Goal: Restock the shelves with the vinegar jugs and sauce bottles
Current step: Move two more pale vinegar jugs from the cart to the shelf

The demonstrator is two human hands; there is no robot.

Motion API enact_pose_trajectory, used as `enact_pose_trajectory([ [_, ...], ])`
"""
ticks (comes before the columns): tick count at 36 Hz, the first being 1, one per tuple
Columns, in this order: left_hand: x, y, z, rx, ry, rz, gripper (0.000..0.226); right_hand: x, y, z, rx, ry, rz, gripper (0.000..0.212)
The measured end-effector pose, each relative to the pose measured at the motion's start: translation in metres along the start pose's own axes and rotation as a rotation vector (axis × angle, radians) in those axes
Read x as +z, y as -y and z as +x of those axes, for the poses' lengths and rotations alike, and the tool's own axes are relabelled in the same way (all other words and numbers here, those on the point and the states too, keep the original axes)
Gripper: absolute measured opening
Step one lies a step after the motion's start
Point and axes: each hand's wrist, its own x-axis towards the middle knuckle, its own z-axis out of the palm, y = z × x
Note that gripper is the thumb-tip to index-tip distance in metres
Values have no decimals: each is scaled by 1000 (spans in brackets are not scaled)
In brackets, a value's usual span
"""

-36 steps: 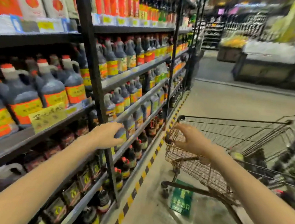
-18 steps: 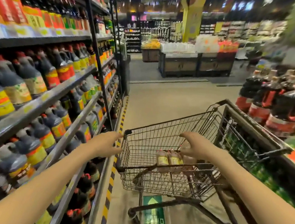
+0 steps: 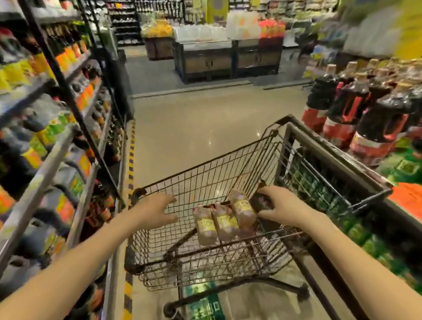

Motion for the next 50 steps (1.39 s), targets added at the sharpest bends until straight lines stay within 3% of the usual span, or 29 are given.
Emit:
enact_pose_trajectory([
  [16, 49, -21, 165, -173, 166, -138, 67, 14, -90, 155, -19, 261, 112, 64],
  [20, 65, -25, 185, -256, 186, -195, 68, 28, -97, 188, -64, 337, 178, 48],
  [29, 114, -8, 228, -403, 312, -409, 59, 92, -100, 241, -64, 479, 275, 66],
  [34, 150, 11, 257, -466, 320, -490, 59, 129, -102, 266, -49, 515, 351, 49],
  [39, 238, 52, 294, -553, 330, -585, 100, 174, -106, 288, -41, 588, 294, 51],
  [41, 279, 66, 307, -609, 335, -668, 104, 191, -108, 299, -31, 604, 255, 53],
  [45, 268, 43, 316, -688, 316, -812, 89, 224, -113, 316, 11, 615, 236, 58],
  [48, 285, 40, 329, -759, 356, -887, 62, 245, -118, 324, 37, 614, 224, 59],
  [50, 302, 42, 339, -794, 355, -928, 62, 257, -120, 328, 52, 607, 253, 56],
])
